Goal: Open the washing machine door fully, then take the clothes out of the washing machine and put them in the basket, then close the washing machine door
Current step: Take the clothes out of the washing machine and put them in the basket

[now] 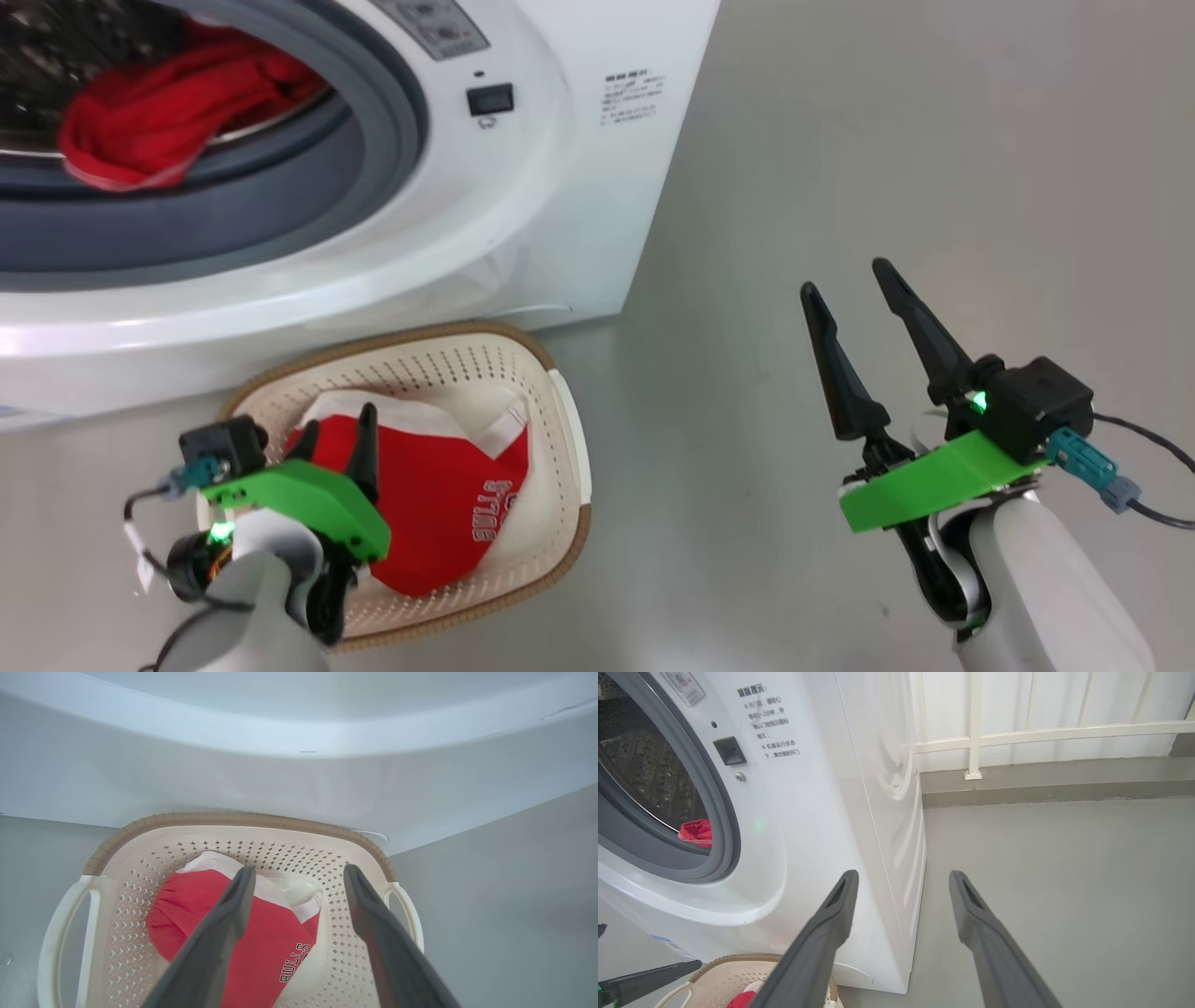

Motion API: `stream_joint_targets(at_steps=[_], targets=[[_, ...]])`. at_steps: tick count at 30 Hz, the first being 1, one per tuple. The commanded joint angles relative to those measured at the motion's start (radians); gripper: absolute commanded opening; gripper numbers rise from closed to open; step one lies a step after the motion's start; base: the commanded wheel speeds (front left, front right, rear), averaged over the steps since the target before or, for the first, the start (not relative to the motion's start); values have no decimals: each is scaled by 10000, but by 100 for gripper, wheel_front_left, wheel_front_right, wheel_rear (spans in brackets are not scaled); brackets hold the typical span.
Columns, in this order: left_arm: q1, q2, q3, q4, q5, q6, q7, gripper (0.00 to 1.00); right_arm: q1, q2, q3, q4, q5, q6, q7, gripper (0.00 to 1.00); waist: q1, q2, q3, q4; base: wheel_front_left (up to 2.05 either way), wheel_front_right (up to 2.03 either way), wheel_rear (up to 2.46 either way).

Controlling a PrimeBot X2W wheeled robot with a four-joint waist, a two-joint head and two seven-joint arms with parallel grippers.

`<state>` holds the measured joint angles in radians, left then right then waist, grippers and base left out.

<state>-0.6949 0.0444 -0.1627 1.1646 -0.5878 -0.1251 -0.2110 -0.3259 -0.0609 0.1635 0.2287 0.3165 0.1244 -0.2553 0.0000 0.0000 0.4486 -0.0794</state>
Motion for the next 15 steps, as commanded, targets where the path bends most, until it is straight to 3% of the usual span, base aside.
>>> stream_joint_targets(at_steps=[1,7,15], targets=[[530,384,66,-412,-135,-53,-256,100,277,-34,87,-169,-9,63,-65,100,0,0,-448,197,0,0,0],[909,777,130,-984,77,2,-488,100,476,-108,48,-138,-50,63,-65,100,0,0,-1002,360,0,0,0],[2384,955,1212,-4172,1074,680,-505,100,842,-209,-100,-142,-111,63,-65,100,0,0,-1885,469,0,0,0]])
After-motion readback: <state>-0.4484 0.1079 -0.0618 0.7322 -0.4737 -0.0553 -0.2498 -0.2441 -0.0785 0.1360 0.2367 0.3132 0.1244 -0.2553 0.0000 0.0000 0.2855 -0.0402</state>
